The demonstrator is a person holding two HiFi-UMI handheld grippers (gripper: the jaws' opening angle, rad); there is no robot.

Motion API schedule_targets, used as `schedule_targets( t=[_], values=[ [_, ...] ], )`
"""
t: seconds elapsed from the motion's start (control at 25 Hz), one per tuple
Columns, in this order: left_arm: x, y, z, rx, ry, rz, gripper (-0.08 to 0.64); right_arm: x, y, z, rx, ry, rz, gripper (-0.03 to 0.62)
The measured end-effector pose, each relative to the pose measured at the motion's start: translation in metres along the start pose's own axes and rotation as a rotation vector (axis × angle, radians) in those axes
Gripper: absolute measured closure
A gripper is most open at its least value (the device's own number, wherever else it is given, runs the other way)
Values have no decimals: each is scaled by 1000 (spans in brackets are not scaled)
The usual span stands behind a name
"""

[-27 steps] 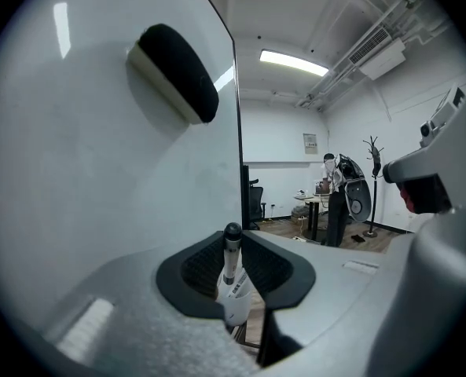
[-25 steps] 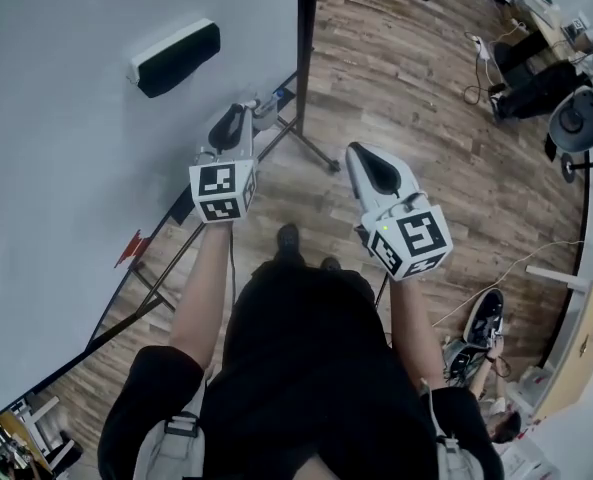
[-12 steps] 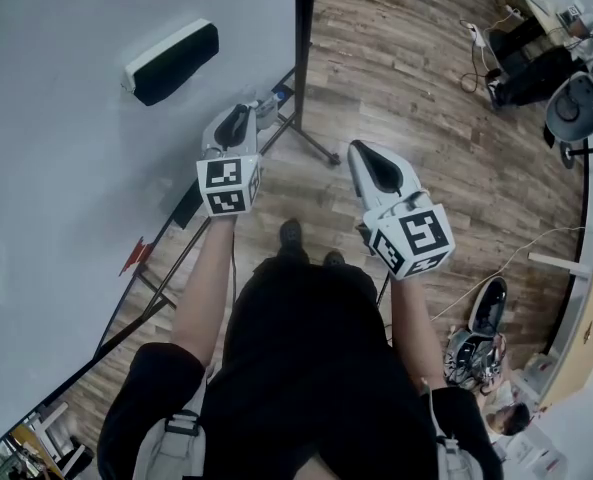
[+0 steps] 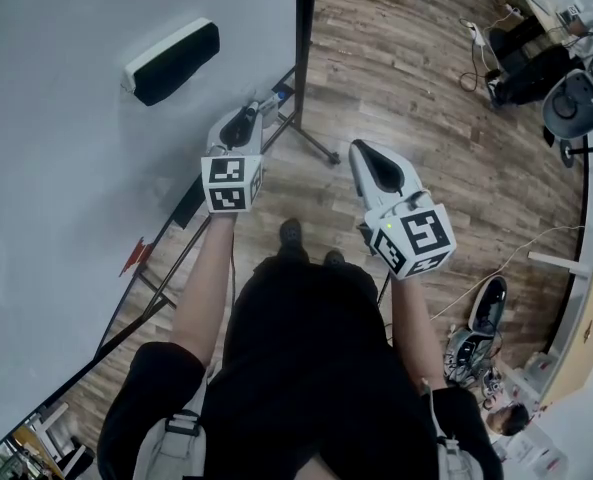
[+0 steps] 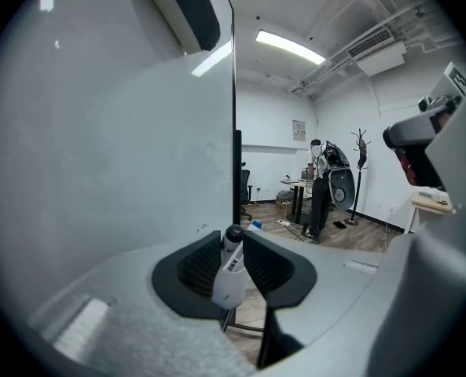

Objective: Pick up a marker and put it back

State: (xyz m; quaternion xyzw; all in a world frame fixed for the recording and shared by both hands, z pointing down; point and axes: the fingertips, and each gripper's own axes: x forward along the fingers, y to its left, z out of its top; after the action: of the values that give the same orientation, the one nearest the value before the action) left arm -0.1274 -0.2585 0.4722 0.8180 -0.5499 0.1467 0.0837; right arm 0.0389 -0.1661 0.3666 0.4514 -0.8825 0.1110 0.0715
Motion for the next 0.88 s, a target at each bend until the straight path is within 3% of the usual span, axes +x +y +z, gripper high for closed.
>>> schedule_targets(
  t=[0.88],
  values=[
    [6, 0, -6, 16, 30, -20, 393, 2, -2, -1, 13, -5, 0, 591]
  ],
)
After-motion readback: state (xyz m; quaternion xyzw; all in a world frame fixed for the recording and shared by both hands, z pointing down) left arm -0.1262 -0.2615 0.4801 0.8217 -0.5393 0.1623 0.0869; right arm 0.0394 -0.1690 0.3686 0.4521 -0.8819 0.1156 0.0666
